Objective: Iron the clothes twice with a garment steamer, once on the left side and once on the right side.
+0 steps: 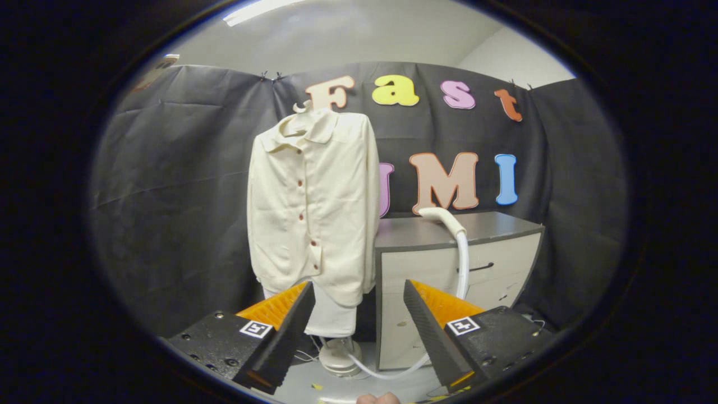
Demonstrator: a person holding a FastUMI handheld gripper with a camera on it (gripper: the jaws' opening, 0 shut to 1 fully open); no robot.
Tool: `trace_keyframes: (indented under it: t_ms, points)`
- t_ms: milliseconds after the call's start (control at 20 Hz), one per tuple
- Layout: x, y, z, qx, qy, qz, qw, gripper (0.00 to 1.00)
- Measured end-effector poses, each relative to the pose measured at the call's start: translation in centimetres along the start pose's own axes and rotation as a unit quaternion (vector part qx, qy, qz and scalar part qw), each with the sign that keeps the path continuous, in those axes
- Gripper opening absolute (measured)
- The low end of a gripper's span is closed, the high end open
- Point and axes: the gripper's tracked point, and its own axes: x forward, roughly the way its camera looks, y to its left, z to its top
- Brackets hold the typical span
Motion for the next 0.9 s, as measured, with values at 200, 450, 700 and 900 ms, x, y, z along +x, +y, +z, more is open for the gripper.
trace_keyframes:
  t_ms: [200,450,700,900]
  points:
    - [5.0,-4.9,0.4,0.001,-0.002,-0.012,1.0,0.97]
    - [10.8,-10.1,0.5,0.006,0.001,-0.029,1.0,0.97]
    - [16.0,-15.1,1.8,-0.015,-0.005,-0.055,0.998,0.97]
    - [20.6,-18.8,2.7,-0.022,-0.004,-0.07,0.997,0.97]
